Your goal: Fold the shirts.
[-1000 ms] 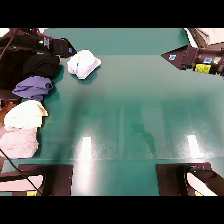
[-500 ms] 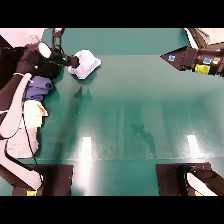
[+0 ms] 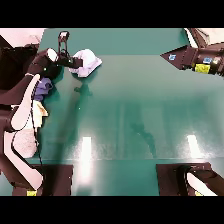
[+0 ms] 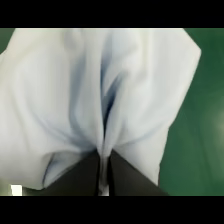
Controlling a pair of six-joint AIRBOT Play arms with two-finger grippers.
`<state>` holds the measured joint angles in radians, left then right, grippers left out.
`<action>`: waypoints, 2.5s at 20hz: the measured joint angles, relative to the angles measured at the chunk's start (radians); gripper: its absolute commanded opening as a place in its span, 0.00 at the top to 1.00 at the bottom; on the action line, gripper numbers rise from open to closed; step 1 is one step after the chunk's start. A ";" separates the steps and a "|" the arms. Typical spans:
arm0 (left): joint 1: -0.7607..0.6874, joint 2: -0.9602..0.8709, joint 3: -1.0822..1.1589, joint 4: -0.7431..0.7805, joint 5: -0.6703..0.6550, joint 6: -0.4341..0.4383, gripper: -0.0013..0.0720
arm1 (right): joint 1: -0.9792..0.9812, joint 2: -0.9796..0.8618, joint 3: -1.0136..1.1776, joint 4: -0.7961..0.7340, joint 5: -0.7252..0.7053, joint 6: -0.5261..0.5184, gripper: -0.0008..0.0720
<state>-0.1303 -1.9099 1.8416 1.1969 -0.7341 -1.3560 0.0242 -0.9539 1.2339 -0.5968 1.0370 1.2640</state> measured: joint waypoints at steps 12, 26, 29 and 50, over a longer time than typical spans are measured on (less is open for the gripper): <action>-0.002 0.432 0.232 -0.663 -0.534 0.346 0.95 | 0.000 0.000 0.262 -0.223 -0.124 0.000 0.97; 0.010 0.600 -0.380 -0.605 -0.629 0.289 0.08 | 0.000 0.000 0.340 -0.322 0.046 0.000 0.97; 0.064 0.610 -0.404 -0.584 -0.669 0.253 0.08 | 0.000 0.000 0.340 -0.323 0.063 0.000 0.97; 0.195 0.410 -0.785 -0.371 -0.243 0.188 0.95 | 0.017 0.000 0.067 -0.313 0.157 0.067 0.97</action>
<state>0.0650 -1.5002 1.0565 0.8261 -0.9775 -1.1675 0.0410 -0.9539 1.3010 -0.9096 1.1938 1.3312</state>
